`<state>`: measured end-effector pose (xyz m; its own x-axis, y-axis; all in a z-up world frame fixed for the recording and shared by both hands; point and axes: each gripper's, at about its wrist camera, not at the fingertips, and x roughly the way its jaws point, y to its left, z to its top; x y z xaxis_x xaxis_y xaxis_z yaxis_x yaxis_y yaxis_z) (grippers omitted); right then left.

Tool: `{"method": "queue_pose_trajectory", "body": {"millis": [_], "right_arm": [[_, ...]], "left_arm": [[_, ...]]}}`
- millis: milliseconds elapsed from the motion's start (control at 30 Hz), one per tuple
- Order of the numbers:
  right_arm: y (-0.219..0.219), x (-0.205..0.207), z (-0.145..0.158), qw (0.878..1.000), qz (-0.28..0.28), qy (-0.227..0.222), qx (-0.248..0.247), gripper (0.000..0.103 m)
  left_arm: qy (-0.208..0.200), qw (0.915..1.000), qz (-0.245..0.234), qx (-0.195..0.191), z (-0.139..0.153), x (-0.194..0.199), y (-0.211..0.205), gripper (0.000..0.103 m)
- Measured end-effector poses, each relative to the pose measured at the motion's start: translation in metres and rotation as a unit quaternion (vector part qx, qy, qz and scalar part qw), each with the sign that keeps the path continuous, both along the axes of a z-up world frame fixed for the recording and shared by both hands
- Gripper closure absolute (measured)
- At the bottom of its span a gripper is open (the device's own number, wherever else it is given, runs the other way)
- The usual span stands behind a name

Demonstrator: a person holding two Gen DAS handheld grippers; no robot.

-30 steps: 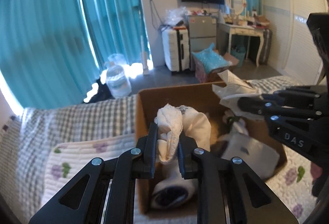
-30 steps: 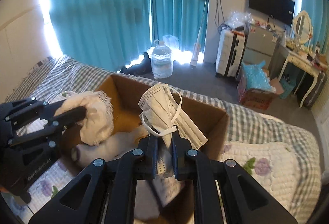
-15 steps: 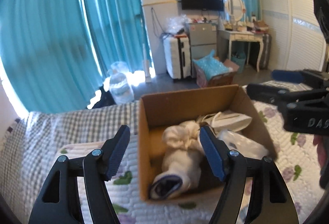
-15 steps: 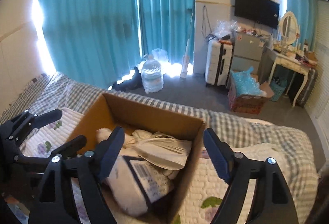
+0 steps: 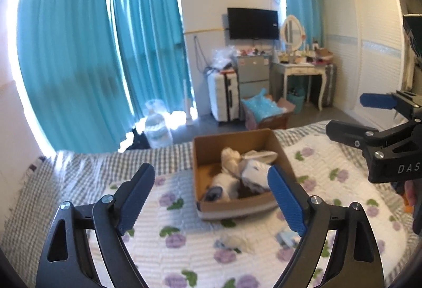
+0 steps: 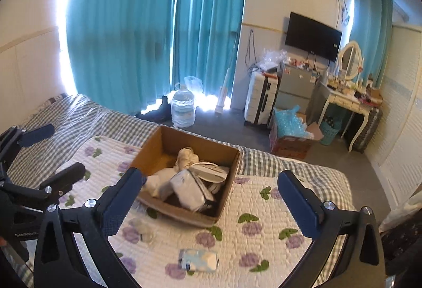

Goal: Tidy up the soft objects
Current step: 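Grasp the white cup-shaped item with the left tool while the right tool grasps the blue tissue pack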

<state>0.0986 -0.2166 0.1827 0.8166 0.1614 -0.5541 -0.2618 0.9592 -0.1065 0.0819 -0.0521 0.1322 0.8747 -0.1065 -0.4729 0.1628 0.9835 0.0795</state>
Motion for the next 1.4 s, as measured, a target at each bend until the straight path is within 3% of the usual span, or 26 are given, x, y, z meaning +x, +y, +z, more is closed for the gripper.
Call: {"method": "queue_pose_trajectory", "body": {"millis": [133, 233, 600, 767, 900, 967, 1033, 1100, 1167, 1267, 1400], "right_arm": [[0.008, -0.026, -0.007, 1.0, 0.014, 0.006, -0.014, 0.0], [0.008, -0.037, -0.029, 1.0, 0.006, 0.011, -0.016, 0.0], [0.008, 0.005, -0.171, 0.994, -0.016, 0.104, -0.011, 0.0], [-0.001, 0.025, -0.234, 0.987, -0.041, 0.156, -0.004, 0.0], [-0.006, 0.034, -0.274, 0.977, -0.058, 0.202, -0.022, 0.0], [-0.011, 0.038, -0.278, 0.973, -0.062, 0.222, 0.0, 0.002], [-0.014, 0.038, -0.277, 0.972, -0.058, 0.225, 0.023, 0.011], [-0.013, 0.037, -0.281, 0.972, -0.062, 0.228, 0.004, 0.015], [-0.014, 0.037, -0.29, 0.968, -0.064, 0.242, -0.009, 0.028], [-0.017, 0.035, -0.289, 0.968, -0.065, 0.241, 0.005, 0.029], [-0.018, 0.028, -0.274, 0.978, -0.057, 0.201, 0.002, 0.029]], "left_arm": [[0.008, 0.9999, 0.009, -0.005, -0.014, -0.014, 0.005, 0.014], [0.016, 0.9995, 0.011, -0.023, -0.033, -0.019, 0.011, 0.014], [0.087, 0.9955, 0.027, -0.024, -0.143, 0.015, 0.01, 0.014], [0.123, 0.9916, 0.032, -0.023, -0.196, 0.024, 0.007, 0.014], [0.151, 0.9875, 0.037, -0.025, -0.223, 0.029, 0.002, 0.014], [0.154, 0.9873, 0.034, -0.018, -0.226, 0.027, -0.002, 0.014], [0.152, 0.9879, 0.028, -0.01, -0.226, 0.023, -0.007, 0.014], [0.155, 0.9877, 0.022, -0.011, -0.224, 0.021, -0.01, 0.014], [0.161, 0.9867, 0.014, -0.018, -0.223, 0.021, -0.011, 0.014], [0.163, 0.9863, 0.012, -0.016, -0.221, 0.021, -0.013, 0.014], [0.165, 0.9861, 0.018, -0.009, -0.218, 0.026, -0.016, 0.014]]}}
